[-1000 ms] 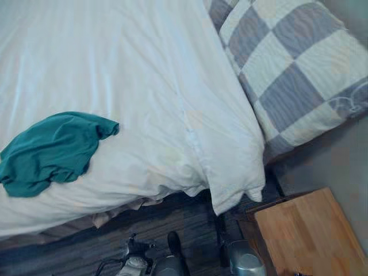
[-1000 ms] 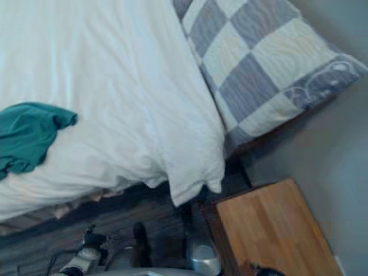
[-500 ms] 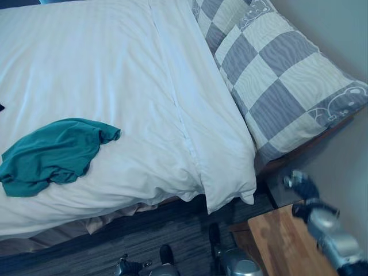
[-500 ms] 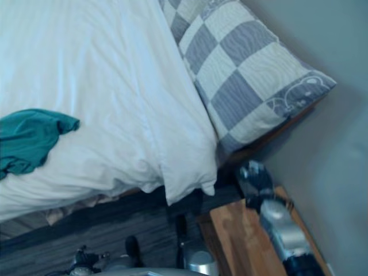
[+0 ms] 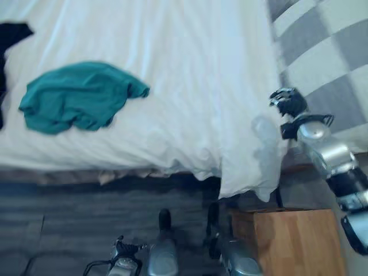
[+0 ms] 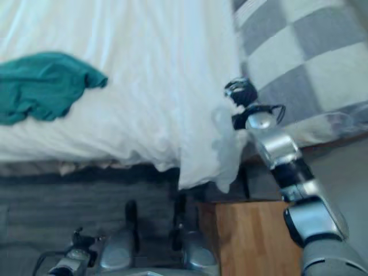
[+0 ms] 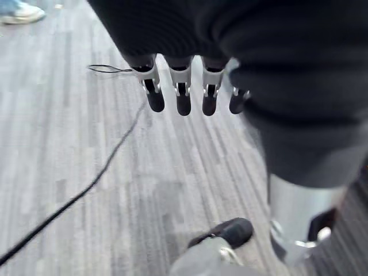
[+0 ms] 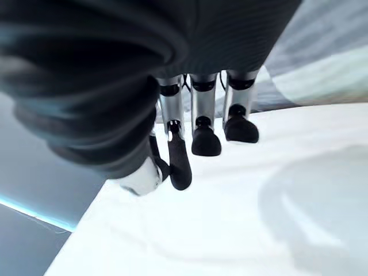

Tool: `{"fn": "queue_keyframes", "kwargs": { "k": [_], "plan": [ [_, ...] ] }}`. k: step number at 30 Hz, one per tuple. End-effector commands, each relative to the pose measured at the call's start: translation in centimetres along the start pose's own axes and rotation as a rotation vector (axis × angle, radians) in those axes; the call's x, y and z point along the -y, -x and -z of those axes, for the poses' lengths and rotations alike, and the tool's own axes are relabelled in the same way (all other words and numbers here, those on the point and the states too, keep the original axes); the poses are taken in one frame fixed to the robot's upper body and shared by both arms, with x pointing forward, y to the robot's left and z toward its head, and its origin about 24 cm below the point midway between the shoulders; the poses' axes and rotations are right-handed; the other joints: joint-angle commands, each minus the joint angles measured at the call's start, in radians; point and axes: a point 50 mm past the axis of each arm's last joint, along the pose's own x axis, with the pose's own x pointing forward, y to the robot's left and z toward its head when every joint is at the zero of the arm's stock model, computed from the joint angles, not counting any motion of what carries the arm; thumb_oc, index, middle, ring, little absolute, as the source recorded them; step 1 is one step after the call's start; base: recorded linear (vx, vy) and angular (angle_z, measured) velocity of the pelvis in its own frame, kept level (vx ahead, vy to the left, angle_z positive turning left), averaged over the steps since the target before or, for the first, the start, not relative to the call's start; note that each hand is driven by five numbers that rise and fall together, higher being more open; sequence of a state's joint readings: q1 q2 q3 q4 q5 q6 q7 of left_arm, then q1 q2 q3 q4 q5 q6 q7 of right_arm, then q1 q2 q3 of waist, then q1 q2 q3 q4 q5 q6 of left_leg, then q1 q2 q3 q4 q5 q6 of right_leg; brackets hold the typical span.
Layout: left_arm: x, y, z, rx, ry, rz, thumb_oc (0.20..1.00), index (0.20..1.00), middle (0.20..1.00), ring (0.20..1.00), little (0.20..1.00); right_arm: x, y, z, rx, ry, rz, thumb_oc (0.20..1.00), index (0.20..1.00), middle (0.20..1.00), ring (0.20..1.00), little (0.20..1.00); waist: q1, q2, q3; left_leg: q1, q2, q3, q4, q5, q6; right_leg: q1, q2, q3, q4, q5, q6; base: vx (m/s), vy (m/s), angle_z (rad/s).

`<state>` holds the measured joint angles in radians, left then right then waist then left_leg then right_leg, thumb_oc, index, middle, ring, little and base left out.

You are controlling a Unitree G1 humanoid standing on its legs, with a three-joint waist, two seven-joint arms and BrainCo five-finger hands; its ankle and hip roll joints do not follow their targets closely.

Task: Tidy up the quilt and then pick up the clothes from the bed and put them into the laundry hamper.

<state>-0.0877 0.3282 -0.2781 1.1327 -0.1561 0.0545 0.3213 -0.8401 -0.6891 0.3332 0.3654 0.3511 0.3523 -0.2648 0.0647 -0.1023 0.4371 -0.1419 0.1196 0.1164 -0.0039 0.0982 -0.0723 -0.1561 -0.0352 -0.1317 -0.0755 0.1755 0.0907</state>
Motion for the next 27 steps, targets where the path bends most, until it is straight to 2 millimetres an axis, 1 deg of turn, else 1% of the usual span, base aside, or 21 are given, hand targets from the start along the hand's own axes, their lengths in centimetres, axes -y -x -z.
{"fn": "queue_keyframes", "kwargs": {
  "k": [1,3,4,5,7,11,12,13,14,15,16,17,18,19,21,22,23,24,25,26,27],
  "plan": [
    [-2.5,-0.4,0.5,-0.02,0.005,-0.056,1.0,1.0,1.0,1.0,1.0,2.3,-1.3,-5.1,0.159,0.079,0.116,0.2,0.2,0.2,0.2,0.2,0.045,-0.01,0.07,-0.07,0.016,-0.062,0.095,-0.107,0.006,0.048,-0.113,0.008,0.054,-0.104,0.087,-0.1,0.033,0.35],
    [-2.3,-0.4,0.2,-0.008,0.006,-0.04,1.0,1.0,1.0,1.0,1.0,2.7,-2.1,-5.4,0.132,0.103,0.149,0.2,0.2,0.2,0.2,0.2,0.058,0.01,0.083,-0.091,0.006,-0.073,0.089,-0.097,0.005,0.028,-0.114,0.003,0.058,-0.107,0.083,-0.07,0.05,0.24],
    [-2.0,-0.3,-0.1,0.01,0.007,-0.019,1.0,1.0,1.0,1.0,1.0,3.1,-2.7,-5.5,0.104,0.121,0.173,0.2,0.2,0.2,0.2,0.2,0.066,0.03,0.083,-0.118,-0.002,-0.08,0.082,-0.086,0.004,-0.001,-0.115,-0.002,0.065,-0.109,0.079,-0.08,0.069,0.18],
    [-1.8,-0.3,-0.1,0.016,0.009,-0.014,1.0,1.0,1.0,1.0,1.0,3.2,-2.9,-5.5,0.1,0.124,0.175,0.2,0.2,0.2,0.2,0.2,0.067,0.035,0.083,-0.124,-0.004,-0.081,0.081,-0.083,0.003,-0.008,-0.116,-0.003,0.066,-0.11,0.078,-0.1,0.112,0.14],
    [-1.0,-0.1,-0.7,0.057,-0.002,0.009,1.0,1.0,1.0,1.0,1.0,3.2,-3.4,-5.2,0.054,0.159,0.178,0.2,0.2,0.2,0.2,0.2,0.07,0.06,0.083,-0.148,-0.015,-0.082,0.071,-0.074,0.003,-0.04,-0.119,-0.006,0.075,-0.113,0.074,-0.08,0.126,0.05],
    [-0.1,0.1,-1.5,0.098,0.006,0.034,1.0,1.0,1.0,1.0,1.0,2.4,-3.4,-3.3,-0.029,0.162,0.154,0.2,0.2,0.2,0.2,0.2,0.066,0.079,0.083,-0.164,-0.021,-0.078,0.073,-0.071,0.002,-0.063,-0.125,-0.004,0.087,-0.118,0.068,-0.05,0.082,0.02],
    [0.1,0.2,-1.8,0.117,0.0,0.037,1.0,1.0,1.0,1.0,1.0,2.2,-3.2,-1.9,-0.07,0.132,0.131,0.2,0.2,0.2,0.2,0.2,0.061,0.082,0.083,-0.162,-0.023,-0.073,0.076,-0.074,0.004,-0.064,-0.128,-0.002,0.091,-0.121,0.066,-0.02,0.032,-0.02],
    [0.1,0.2,-1.8,0.117,0.0,0.037,1.0,1.0,1.0,1.0,1.0,2.2,-3.2,-1.9,-0.071,0.131,0.131,0.2,0.2,0.2,0.2,0.2,0.061,0.082,0.083,-0.162,-0.023,-0.072,0.076,-0.074,0.004,-0.064,-0.128,-0.002,0.092,-0.121,0.067,-0.03,0.05,-0.02],
    [0.2,0.2,-2.1,0.126,0.003,0.041,1.0,1.0,1.0,1.0,1.0,2.0,-2.9,-0.7,-0.101,0.092,0.116,0.2,0.2,0.2,0.2,0.2,0.052,0.082,0.083,-0.153,-0.023,-0.064,0.075,-0.075,0.004,-0.06,-0.129,0.002,0.091,-0.121,0.067,-0.03,0.06,-0.04],
    [0.3,0.3,-2.3,0.135,0.011,0.043,1.0,1.0,1.0,1.0,1.0,1.8,-2.4,1.2,-0.137,0.039,0.09,0.2,0.2,0.2,0.2,0.2,0.039,0.082,0.083,-0.135,-0.024,-0.053,0.069,-0.077,0.004,-0.05,-0.131,0.009,0.089,-0.12,0.069,-0.03,0.066,-0.02],
    [0.3,0.3,-2.3,0.133,0.014,0.044,1.0,1.0,1.0,1.0,1.0,1.7,-2.3,1.6,-0.141,0.032,0.086,0.2,0.2,0.2,0.2,0.2,0.038,0.082,0.083,-0.131,-0.023,-0.05,0.068,-0.077,0.005,-0.048,-0.131,0.01,0.089,-0.12,0.069,-0.04,0.072,-0.07],
    [0.4,0.3,-2.6,0.142,0.022,0.046,1.0,1.0,1.0,1.0,1.0,1.4,-1.4,3.7,-0.175,-0.03,0.07,0.2,0.2,0.2,0.2,0.2,0.02,0.081,0.083,-0.113,-0.022,-0.038,0.065,-0.081,0.005,-0.039,-0.134,0.019,0.09,-0.12,0.071,-0.03,0.043,-0.11],
    [0.5,0.3,-2.6,0.144,0.023,0.046,1.0,1.0,1.0,1.0,1.0,1.4,-1.2,4.2,-0.187,-0.046,0.072,0.2,0.2,0.2,0.2,0.2,0.017,0.08,0.083,-0.109,-0.022,-0.036,0.065,-0.082,0.005,-0.037,-0.134,0.021,0.09,-0.12,0.072,-0.04,0.054,-0.24],
    [0.6,0.4,-2.8,0.146,0.03,0.048,1.0,1.0,1.0,1.0,1.0,1.0,-0.4,5.7,-0.209,-0.068,0.064,0.2,0.2,0.2,0.2,0.2,0.005,0.08,0.083,-0.098,-0.022,-0.029,0.067,-0.086,0.006,-0.031,-0.135,0.028,0.09,-0.12,0.073,-0.04,0.044,-0.23],
    [1.0,0.4,-3.0,0.145,0.047,0.049,1.0,1.0,1.0,1.0,1.0,-0.4,1.9,9.1,-0.261,-0.127,0.039,0.2,0.2,0.2,0.2,0.2,-0.028,0.076,0.083,-0.065,-0.02,-0.012,0.067,-0.095,0.008,-0.012,-0.136,0.046,0.087,-0.118,0.075,-0.05,0.051,-0.17],
    [1.3,0.5,-3.1,0.146,0.057,0.045,1.0,1.0,1.0,1.0,1.0,-1.6,3.8,11.3,-0.307,-0.159,0.021,0.2,0.2,0.2,0.2,0.2,-0.053,0.07,0.083,-0.042,-0.017,0.0,0.071,-0.104,0.009,0.003,-0.137,0.061,0.085,-0.116,0.076,-0.05,0.025,-0.17],
    [1.3,0.5,-3.1,0.143,0.06,0.045,1.0,1.0,1.0,1.0,1.0,-1.9,4.3,11.9,-0.316,-0.163,0.017,0.2,0.2,0.2,0.2,0.2,-0.057,0.069,0.083,-0.036,-0.017,0.004,0.072,-0.106,0.01,0.007,-0.138,0.063,0.084,-0.115,0.076,-0.05,0.011,-0.25],
    [1.5,0.6,-2.9,0.14,0.057,0.044,1.0,1.0,1.0,1.0,1.0,-2.9,6.3,14.2,-0.362,-0.173,-0.002,0.2,0.2,0.2,0.2,0.2,-0.078,0.066,0.07,-0.022,-0.014,0.018,0.077,-0.114,0.01,0.015,-0.141,0.07,0.081,-0.113,0.078,-0.02,0.005,-0.25],
    [1.6,0.6,-2.8,0.136,0.058,0.044,1.0,1.0,1.0,1.0,1.0,-3.2,6.9,14.8,-0.371,-0.169,-0.008,0.2,0.2,0.2,0.2,0.2,-0.082,0.066,0.067,-0.018,-0.014,0.021,0.078,-0.116,0.01,0.016,-0.141,0.072,0.08,-0.112,0.078,-0.03,-0.006,-0.29],
    [2.0,0.7,-2.5,0.133,0.045,0.042,1.0,1.0,1.0,1.0,1.0,-4.1,8.8,16.7,-0.416,-0.168,-0.024,0.2,0.2,0.2,0.2,0.2,-0.097,0.066,0.053,-0.006,-0.012,0.035,0.084,-0.122,0.012,0.023,-0.146,0.078,0.078,-0.111,0.08,-0.02,-0.011,-0.26],
    [2.0,0.8,-2.4,0.132,0.042,0.042,1.0,1.0,1.0,1.0,1.0,-4.3,9.2,17.1,-0.427,-0.17,-0.025,0.2,0.2,0.2,0.2,0.2,-0.099,0.066,0.051,-0.004,-0.011,0.037,0.086,-0.124,0.012,0.024,-0.147,0.079,0.078,-0.111,0.081,-0.03,-0.029,-0.3]
  ]
}}
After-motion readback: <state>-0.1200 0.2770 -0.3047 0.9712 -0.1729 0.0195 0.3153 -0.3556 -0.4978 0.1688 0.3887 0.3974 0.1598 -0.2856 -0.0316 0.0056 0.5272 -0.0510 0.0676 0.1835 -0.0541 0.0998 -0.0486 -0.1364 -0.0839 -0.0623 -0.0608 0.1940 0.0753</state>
